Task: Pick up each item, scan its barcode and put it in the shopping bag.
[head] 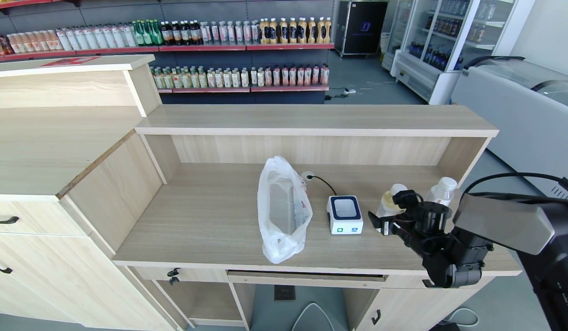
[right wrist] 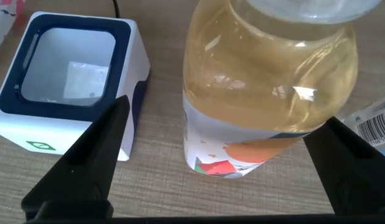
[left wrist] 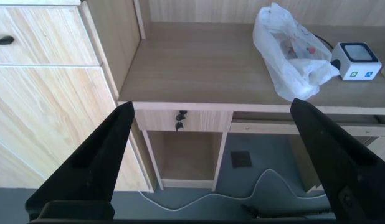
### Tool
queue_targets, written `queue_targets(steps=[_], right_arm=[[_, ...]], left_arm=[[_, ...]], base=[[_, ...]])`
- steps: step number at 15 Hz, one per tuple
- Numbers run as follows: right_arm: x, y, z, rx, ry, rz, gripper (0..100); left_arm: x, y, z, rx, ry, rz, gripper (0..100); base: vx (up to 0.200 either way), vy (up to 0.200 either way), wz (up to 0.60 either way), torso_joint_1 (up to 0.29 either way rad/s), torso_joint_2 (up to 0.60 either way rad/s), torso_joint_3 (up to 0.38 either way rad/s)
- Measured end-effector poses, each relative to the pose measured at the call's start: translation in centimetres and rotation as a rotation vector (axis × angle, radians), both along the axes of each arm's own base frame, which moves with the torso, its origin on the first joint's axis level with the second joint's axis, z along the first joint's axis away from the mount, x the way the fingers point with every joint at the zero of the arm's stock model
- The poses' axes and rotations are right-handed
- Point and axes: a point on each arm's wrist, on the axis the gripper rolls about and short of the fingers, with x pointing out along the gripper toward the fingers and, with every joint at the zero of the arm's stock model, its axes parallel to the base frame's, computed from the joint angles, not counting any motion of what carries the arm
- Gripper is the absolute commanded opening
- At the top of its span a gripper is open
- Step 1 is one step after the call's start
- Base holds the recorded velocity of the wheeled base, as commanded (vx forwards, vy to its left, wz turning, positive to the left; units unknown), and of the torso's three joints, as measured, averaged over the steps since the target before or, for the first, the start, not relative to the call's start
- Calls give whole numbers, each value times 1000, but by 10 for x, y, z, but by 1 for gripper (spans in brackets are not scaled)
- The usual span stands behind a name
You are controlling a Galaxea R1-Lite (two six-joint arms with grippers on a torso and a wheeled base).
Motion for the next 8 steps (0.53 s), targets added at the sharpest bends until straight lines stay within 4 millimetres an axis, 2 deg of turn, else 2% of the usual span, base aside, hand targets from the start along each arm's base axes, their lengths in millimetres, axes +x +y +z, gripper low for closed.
queue_targets(steps=[8], right_arm=[[18,5,1,4,-24,6,100]], left_arm=[[0,0,0,0,0,0,100]], base=[[0,0,0,0,0,0]])
